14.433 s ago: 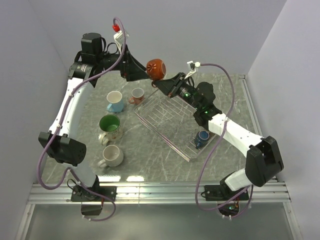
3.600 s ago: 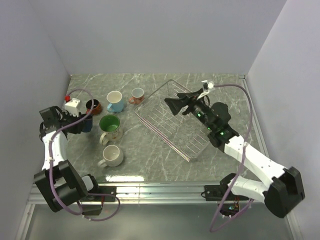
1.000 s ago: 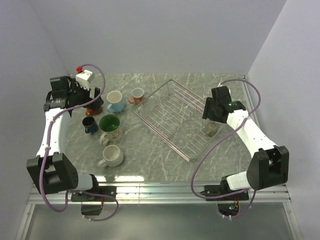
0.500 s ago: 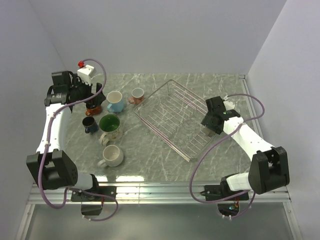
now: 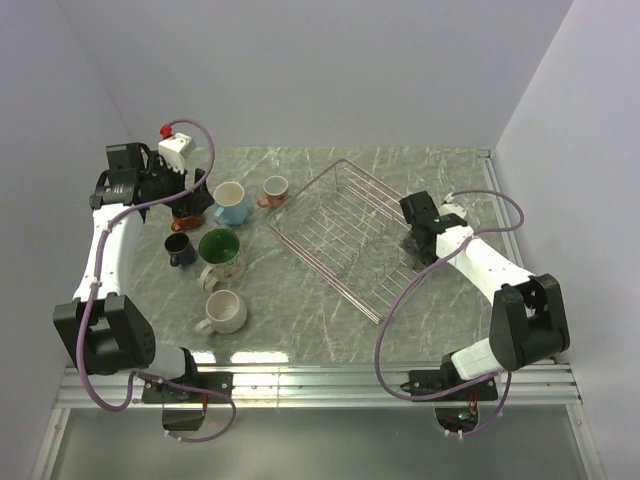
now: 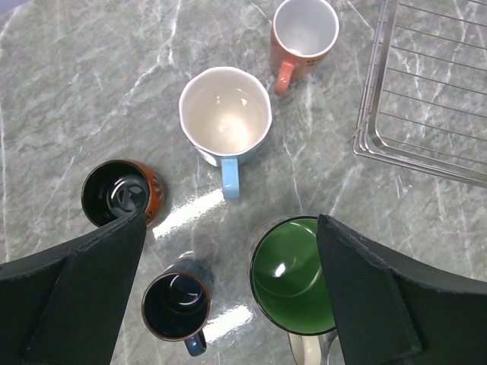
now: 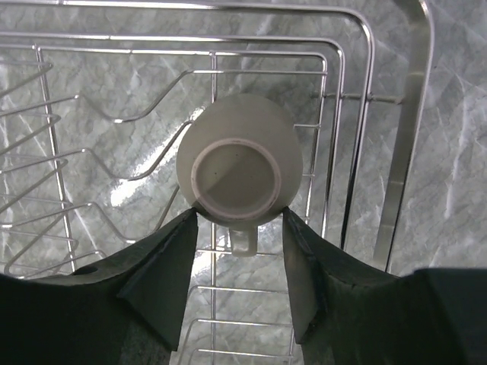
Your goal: Unload the cups from the dish rack
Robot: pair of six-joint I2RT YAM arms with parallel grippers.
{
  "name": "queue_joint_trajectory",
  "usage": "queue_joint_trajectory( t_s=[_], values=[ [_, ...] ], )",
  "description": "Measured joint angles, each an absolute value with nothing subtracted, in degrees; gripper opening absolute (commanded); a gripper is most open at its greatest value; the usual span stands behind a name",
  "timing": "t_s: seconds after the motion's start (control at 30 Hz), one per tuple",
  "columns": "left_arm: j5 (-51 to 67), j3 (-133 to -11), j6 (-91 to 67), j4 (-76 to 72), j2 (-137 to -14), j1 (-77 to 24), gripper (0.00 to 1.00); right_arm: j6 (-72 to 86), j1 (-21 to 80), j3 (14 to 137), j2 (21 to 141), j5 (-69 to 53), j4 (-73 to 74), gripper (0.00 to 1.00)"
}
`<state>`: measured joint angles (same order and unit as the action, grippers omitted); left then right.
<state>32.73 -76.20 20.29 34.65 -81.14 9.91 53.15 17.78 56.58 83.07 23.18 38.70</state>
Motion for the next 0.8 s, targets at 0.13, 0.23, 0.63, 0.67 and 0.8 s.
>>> queue_joint_trajectory(
  t_s=[0.13,0.23,0.63,0.67,0.8],
  values=[
    [33.6,-76.3,20.3,34.9,-81.3,9.9,0.99,53.6,18.5,56.5,83.1,23.5,39.0,0.51],
    [34.1,-76.3,20.3,35.0,-81.3,9.9,0.99,53.7,18.5,56.2,83.1,23.5,38.7,0.43],
    [35.1,-76.6,20.4,35.0,-81.5,9.9,0.99,52.6,18.6,53.9,85.3,22.4,37.5,0.41],
    [35.1,-76.6,20.4,35.0,-81.5,9.9,0.99,52.6,18.6,53.9,85.4,22.5,37.3,0.40],
    [35.2,-76.6,20.4,35.0,-81.5,9.9,0.99,51.2,18.6,53.9,86.2,23.2,36.6,0.24]
  ],
)
